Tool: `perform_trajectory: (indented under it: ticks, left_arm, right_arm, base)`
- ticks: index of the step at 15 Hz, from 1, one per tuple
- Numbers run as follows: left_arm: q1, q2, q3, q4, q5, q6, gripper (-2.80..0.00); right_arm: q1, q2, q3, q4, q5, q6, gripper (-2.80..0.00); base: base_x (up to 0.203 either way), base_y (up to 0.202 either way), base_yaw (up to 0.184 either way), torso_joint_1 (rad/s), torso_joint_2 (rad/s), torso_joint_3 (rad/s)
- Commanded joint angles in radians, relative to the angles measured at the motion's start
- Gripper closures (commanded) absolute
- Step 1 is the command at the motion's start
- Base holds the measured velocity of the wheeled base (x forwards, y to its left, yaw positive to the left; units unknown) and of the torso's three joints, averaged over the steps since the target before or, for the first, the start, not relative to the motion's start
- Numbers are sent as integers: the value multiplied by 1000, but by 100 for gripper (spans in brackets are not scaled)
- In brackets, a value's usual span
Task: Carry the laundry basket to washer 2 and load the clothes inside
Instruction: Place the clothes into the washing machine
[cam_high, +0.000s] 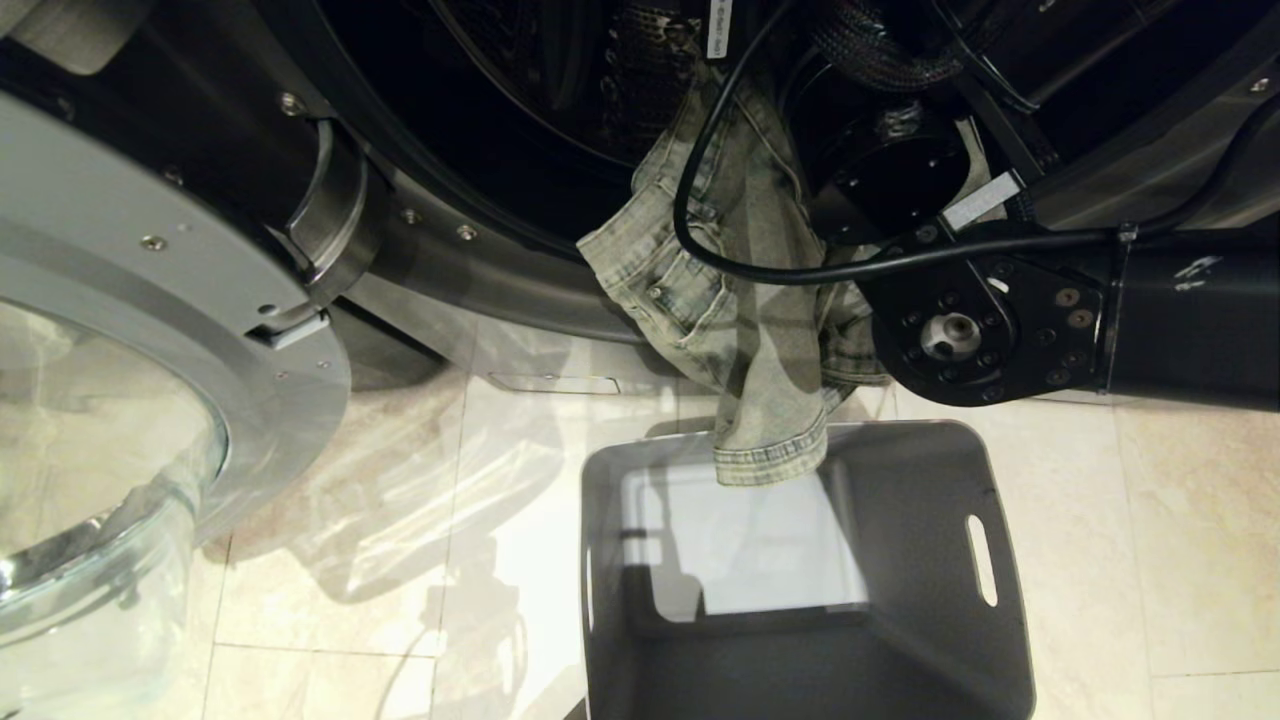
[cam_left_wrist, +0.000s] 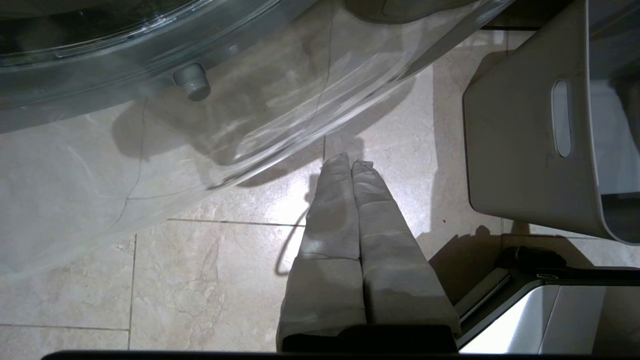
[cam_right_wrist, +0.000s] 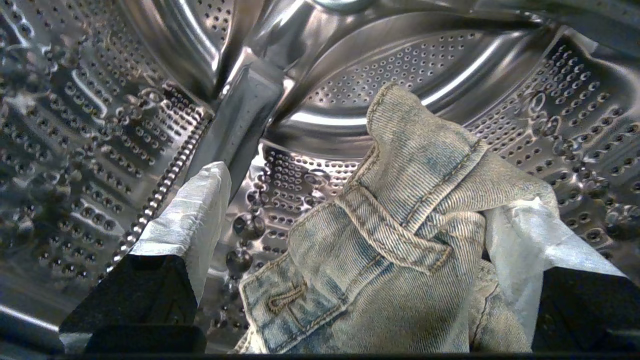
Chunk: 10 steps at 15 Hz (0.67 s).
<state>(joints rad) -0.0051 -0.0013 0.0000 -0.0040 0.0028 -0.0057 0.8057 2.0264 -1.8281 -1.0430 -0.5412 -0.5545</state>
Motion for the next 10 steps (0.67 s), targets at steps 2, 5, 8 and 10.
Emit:
perform_trajectory:
  ticks: [2,5,8,10]
  left_arm:
    - [1,1,0,-1,0,0,0]
    - [1,1,0,-1,0,0,0]
    - [1,1,0,-1,0,0,0]
    - [1,1,0,-1,0,0,0]
  right_arm:
    - [1,-3,0,-6,1,-5,-280]
    - [1,-5,1,-6,0,-5,-280]
    - [3,-11,1,-5,1,-7,-280]
    - [3,-20,1,-3,3,-7,-280]
  base:
    - [0,0,0,0,0,0]
    - [0,0,0,0,0,0]
    - [0,0,0,0,0,0]
    - [0,0,0,0,0,0]
